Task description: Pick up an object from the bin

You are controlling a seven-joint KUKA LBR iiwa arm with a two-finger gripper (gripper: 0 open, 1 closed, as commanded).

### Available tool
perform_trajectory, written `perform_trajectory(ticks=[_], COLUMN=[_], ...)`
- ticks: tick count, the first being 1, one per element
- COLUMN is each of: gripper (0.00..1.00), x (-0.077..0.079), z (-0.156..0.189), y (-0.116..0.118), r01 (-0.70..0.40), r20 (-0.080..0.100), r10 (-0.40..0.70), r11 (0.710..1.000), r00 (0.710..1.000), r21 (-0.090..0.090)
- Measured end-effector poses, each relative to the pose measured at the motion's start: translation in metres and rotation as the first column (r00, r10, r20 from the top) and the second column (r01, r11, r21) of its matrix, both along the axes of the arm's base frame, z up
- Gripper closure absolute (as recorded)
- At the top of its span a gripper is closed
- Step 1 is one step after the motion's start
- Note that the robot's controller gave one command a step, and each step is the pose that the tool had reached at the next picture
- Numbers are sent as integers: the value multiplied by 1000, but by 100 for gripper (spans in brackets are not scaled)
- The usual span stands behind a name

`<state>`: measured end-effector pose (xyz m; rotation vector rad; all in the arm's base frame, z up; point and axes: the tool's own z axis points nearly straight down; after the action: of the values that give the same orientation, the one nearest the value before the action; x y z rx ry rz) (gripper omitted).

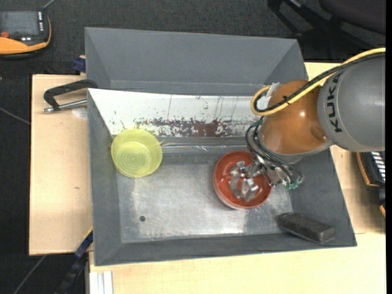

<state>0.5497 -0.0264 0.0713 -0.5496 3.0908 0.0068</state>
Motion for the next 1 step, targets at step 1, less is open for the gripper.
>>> perform_trajectory(ticks=[1], gripper=[0], x=[1], z=[1], y=[0], r01=[0], r20=[1], r10=[0], r11=[1000], r00=[1000], r21=[0])
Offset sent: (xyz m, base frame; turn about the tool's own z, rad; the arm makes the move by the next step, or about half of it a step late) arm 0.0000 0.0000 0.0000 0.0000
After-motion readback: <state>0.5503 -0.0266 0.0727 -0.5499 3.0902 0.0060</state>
